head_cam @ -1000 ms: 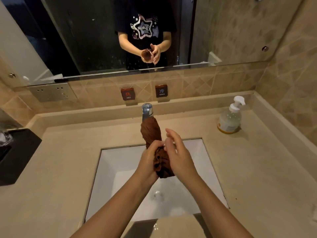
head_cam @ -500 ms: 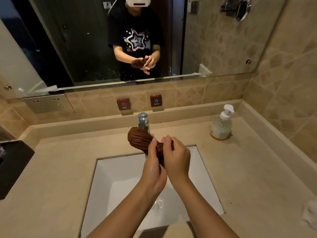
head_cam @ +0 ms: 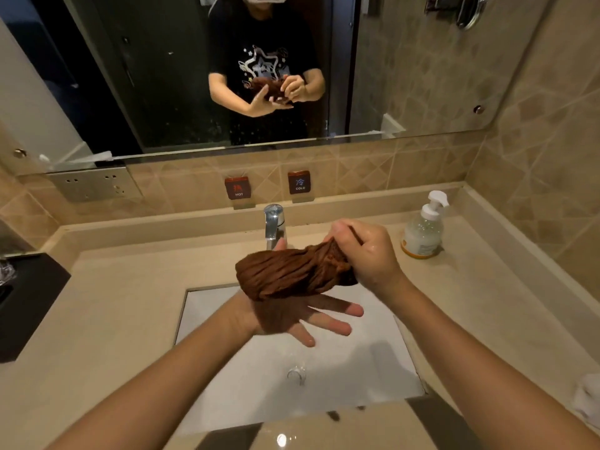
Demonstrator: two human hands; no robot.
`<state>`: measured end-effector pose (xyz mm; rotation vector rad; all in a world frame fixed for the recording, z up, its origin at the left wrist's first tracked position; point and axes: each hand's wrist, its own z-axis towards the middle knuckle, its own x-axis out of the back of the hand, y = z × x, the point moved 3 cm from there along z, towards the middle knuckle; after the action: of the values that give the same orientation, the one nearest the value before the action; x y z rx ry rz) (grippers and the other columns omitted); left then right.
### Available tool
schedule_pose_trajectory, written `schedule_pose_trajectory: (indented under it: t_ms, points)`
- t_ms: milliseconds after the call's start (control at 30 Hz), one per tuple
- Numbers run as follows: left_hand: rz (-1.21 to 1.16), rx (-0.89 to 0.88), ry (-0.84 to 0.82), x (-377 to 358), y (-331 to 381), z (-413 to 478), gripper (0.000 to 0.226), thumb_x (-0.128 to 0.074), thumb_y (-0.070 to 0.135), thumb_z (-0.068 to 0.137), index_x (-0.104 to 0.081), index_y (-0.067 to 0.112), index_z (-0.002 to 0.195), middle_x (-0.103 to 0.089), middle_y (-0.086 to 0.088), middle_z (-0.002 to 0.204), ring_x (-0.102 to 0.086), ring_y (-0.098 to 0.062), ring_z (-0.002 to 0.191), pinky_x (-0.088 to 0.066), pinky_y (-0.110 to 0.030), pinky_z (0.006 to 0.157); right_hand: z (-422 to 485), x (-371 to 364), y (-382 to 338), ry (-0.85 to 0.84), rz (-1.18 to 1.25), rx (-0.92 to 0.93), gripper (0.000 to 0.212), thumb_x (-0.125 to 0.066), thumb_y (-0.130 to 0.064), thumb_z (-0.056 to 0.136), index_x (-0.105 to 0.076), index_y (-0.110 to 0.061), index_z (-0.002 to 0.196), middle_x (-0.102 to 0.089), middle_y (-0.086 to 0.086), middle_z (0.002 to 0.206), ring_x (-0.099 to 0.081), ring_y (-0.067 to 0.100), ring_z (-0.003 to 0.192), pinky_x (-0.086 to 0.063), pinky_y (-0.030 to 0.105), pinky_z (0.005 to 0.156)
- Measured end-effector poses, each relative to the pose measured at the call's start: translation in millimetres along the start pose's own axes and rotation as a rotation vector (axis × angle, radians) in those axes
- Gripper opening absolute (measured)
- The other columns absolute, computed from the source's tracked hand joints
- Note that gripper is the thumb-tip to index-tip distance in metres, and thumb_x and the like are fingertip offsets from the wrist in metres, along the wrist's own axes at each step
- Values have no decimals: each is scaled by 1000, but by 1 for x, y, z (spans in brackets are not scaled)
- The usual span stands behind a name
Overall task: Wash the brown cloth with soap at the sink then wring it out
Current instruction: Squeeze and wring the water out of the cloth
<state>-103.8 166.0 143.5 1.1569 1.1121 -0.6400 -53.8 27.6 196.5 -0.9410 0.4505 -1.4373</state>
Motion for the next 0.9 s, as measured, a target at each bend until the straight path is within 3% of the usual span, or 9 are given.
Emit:
schedule_pose_trajectory:
  t_ms: [133,233,300,333,400,467,567,800,900]
  points:
    - [353,102,181,-23,16,-5,64,-67,36,85,-44,0,134,-57,-25,126,-63,-38,105,-56,-45,82,3,8,-7,-184,-100,73,45,-41,-24,91,-58,6,62,-56,15,56,-53,27,55,-43,35,56]
    - [802,141,746,-31,10,10,27,-70,6,76,-56,4,99,-63,-9,78,-63,-18,60,-55,-29,55,6,10,-4,-236,-172,86,44,-38,-25,92,-53,-3,57,-50,4,52,-45,14,52,-34,19,53]
    - [1157,18,1103,-21,9,18,16,-70,4,75,-58,9,85,-59,-6,70,-60,-18,61,-55,-31,62,4,2,9,-313,-247,-2,38,-38,-22,90,-51,-4,59,-50,7,50,-43,13,47,-26,22,47]
    - [1292,-35,1201,-12,9,21,15,-71,7,74,-58,11,81,-59,-4,70,-59,-19,66,-54,-33,68,2,-6,24,-420,-255,-178,28,-44,-17,86,-51,-5,62,-50,7,48,-43,14,42,-23,25,43]
    - [1461,-31,1330,13,6,24,17,-72,14,71,-56,15,77,-58,0,69,-58,-19,71,-50,-33,69,0,-18,65,-365,-387,-277,16,-68,-6,69,-53,-5,66,-51,7,45,-47,21,34,-20,20,37]
    - [1580,34,1394,40,3,25,18,-73,22,72,-58,17,79,-57,3,68,-57,-18,71,-45,-28,63,-9,-31,89,-368,-402,-494,18,-73,-7,68,-55,-4,69,-56,11,53,-55,29,45,-30,24,41]
    - [1654,89,1441,66,-3,25,21,-70,30,76,-57,14,73,-54,3,63,-55,-15,63,-41,-25,56,-24,-43,111,-277,-375,-708,30,-37,-17,95,-43,-13,65,-47,5,68,-52,27,77,-38,32,66]
    - [1703,144,1483,89,-12,21,24,-67,38,77,-56,17,76,-53,6,61,-56,-15,62,-44,-27,56,-37,-55,120,-428,-472,-912,23,-33,-17,93,-48,-6,79,-50,13,87,-46,27,80,-37,34,71]
    - [1712,124,1493,89,-11,21,25,-67,39,78,-55,17,76,-52,6,61,-55,-14,62,-43,-27,55,-35,-56,121,-423,-437,-943,29,-34,-16,93,-46,-8,68,-51,14,84,-48,28,79,-39,32,67]
